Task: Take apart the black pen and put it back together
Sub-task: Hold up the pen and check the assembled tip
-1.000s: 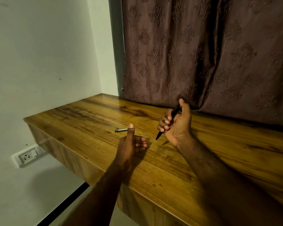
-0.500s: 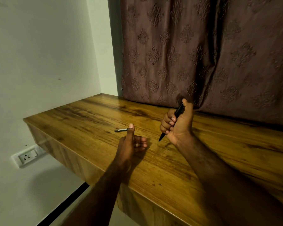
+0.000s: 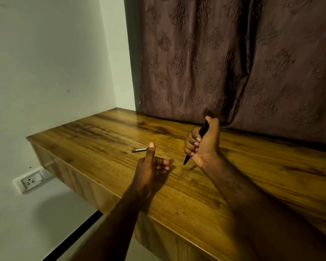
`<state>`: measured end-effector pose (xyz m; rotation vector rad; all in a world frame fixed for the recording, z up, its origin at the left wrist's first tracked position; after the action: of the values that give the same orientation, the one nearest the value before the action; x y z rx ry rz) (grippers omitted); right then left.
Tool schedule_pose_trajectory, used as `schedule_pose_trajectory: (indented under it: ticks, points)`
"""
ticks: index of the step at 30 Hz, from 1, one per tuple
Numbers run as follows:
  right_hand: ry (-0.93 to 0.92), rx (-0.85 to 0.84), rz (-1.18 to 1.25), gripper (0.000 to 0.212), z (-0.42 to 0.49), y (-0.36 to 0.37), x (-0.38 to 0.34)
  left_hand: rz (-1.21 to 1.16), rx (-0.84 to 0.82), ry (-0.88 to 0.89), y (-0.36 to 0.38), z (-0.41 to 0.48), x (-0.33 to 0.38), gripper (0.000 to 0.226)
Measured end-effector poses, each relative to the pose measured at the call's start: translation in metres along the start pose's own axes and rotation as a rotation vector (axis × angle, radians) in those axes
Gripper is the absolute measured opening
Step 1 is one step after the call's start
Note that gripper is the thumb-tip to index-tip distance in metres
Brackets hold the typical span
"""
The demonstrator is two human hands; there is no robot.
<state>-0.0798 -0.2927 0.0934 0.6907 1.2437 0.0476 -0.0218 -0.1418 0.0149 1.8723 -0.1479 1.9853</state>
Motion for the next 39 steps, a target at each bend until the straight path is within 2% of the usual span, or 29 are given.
schedule_pose_trajectory:
  ticks: [17, 21, 24, 27, 39]
  points:
    - [0.038, 0.018, -0.002, 0.064, -0.0002, -0.0003, 0.0030, 0.006, 0.001, 0.005, -0.0004, -0.0017, 0.0012, 0.079]
    - [0.037, 0.038, -0.017, 0.060, 0.0003, -0.0015, 0.0037, 0.000, 0.012, 0.016, 0.0003, -0.0030, 0.0037, 0.066]
    - [0.034, 0.026, 0.002, 0.065, 0.0000, -0.0003, 0.0031, -0.003, 0.013, 0.009, -0.0006, -0.0006, 0.0010, 0.073]
    - [0.021, 0.047, 0.003, 0.061, 0.0005, -0.0021, 0.0019, -0.013, 0.007, 0.000, -0.0015, 0.0008, -0.0016, 0.080]
    - [0.024, 0.040, 0.014, 0.063, 0.0011, -0.0028, 0.0028, -0.009, 0.009, -0.005, -0.0009, 0.0021, -0.0031, 0.078]
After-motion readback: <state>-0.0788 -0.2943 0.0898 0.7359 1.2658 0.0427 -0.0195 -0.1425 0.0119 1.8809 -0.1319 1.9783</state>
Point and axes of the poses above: each hand's wrist, its own z-axis towards the middle knuckle, its own y-axis out of the palm, x = y × z, the point moved 8 cm from there along z, towards the middle knuckle, and after that the axes turned 4 degrees about -z, right-handed, at the moved point
